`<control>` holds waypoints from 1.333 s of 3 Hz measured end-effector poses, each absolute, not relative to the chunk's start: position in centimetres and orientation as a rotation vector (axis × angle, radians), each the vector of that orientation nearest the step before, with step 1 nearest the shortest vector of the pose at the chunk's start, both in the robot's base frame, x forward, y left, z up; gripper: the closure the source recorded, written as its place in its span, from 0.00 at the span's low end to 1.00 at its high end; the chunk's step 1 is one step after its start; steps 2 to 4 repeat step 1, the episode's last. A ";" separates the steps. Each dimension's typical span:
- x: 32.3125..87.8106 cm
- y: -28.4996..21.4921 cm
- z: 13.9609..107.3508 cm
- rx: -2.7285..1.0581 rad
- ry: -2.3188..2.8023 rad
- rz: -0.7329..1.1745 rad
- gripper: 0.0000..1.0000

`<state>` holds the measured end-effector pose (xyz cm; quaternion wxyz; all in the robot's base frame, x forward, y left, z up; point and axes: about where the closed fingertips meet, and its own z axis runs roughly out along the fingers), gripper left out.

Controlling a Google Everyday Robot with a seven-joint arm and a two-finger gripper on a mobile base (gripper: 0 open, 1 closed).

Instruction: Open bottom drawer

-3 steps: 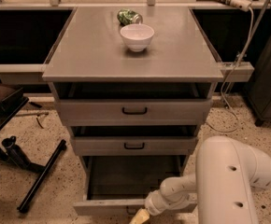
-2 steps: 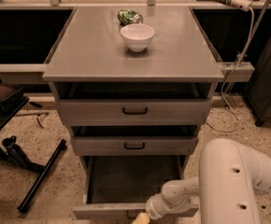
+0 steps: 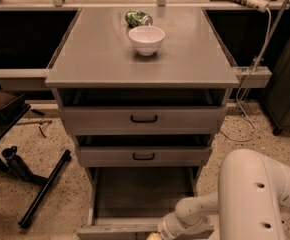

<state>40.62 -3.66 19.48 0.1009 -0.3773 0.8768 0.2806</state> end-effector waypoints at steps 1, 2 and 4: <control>39.4 -3.7 19.7 -1.091 2.614 0.860 0.00; 39.4 -3.7 19.7 -1.091 2.614 0.860 0.00; 39.4 -3.7 19.7 -1.091 2.614 0.860 0.00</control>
Offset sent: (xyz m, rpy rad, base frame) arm 0.0000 0.0000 0.0000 0.0000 0.0000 0.0000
